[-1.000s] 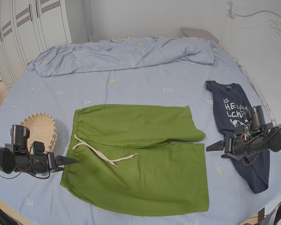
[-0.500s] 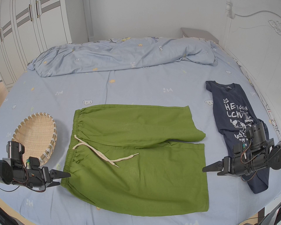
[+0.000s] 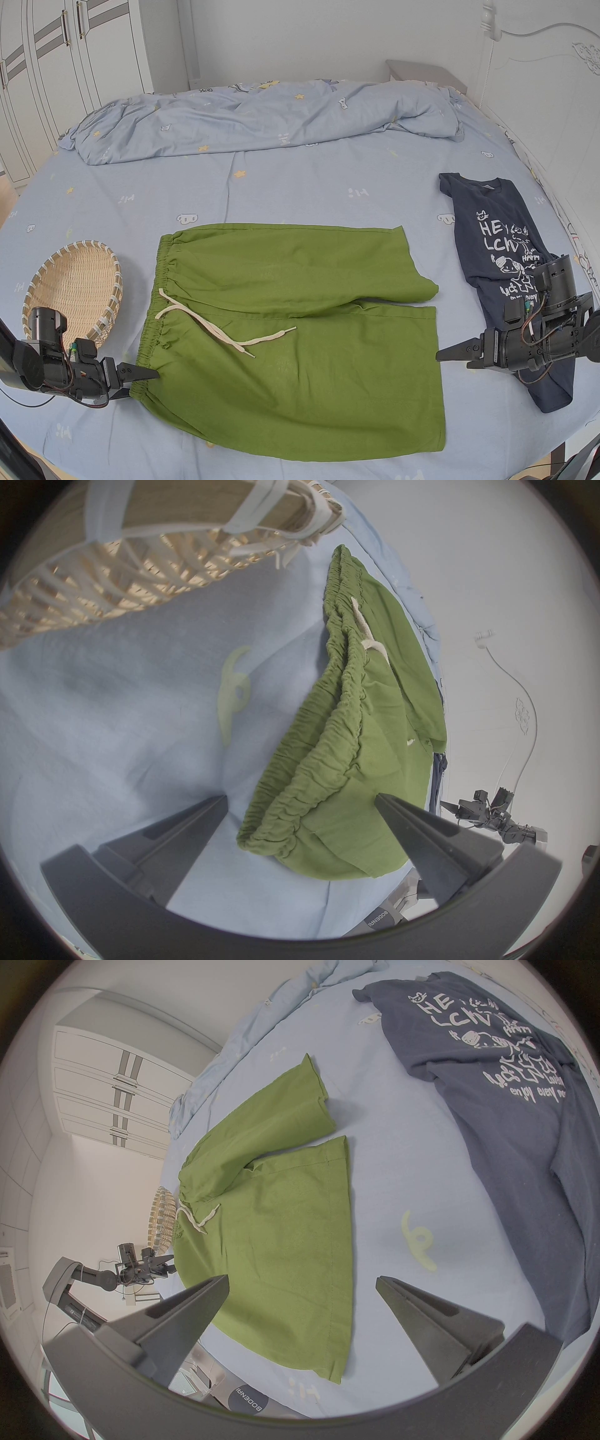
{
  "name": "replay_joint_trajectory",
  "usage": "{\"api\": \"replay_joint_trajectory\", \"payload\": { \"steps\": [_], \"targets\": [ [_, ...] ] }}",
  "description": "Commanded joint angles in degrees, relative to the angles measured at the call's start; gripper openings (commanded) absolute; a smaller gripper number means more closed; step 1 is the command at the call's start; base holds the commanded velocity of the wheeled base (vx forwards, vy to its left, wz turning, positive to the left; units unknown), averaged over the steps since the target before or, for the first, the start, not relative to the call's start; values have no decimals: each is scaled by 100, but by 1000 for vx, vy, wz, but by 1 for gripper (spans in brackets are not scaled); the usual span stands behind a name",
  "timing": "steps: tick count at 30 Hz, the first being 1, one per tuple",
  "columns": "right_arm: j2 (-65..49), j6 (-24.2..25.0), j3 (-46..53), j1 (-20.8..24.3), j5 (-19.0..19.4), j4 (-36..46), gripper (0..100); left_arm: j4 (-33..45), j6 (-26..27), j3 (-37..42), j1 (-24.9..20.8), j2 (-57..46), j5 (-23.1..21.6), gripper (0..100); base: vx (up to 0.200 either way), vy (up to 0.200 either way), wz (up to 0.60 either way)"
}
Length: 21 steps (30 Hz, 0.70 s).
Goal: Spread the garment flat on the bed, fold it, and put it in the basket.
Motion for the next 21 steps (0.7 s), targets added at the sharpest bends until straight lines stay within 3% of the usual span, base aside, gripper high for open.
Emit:
{"api": "replay_joint_trajectory", "payload": {
  "steps": [1, 7, 15, 16, 21],
  "targets": [
    [-33, -1, 9, 1, 1, 1, 100, 21, -32, 2, -40, 59, -75, 100, 0, 0, 0],
    [-24, 8, 9, 1, 1, 1, 100, 21, -85, 90, -32, -196, -549, 100, 0, 0, 0],
    [-33, 8, 9, -8, 1, 1, 100, 21, -76, 133, -23, -152, -558, 100, 0, 0, 0],
    [-33, 8, 9, -8, 1, 1, 100, 21, -76, 133, -23, -152, -549, 0, 0, 0, 0],
    [-33, 8, 9, 1, 1, 1, 100, 21, -58, 195, 30, -187, -523, 0, 0, 0, 0]
  ]
}}
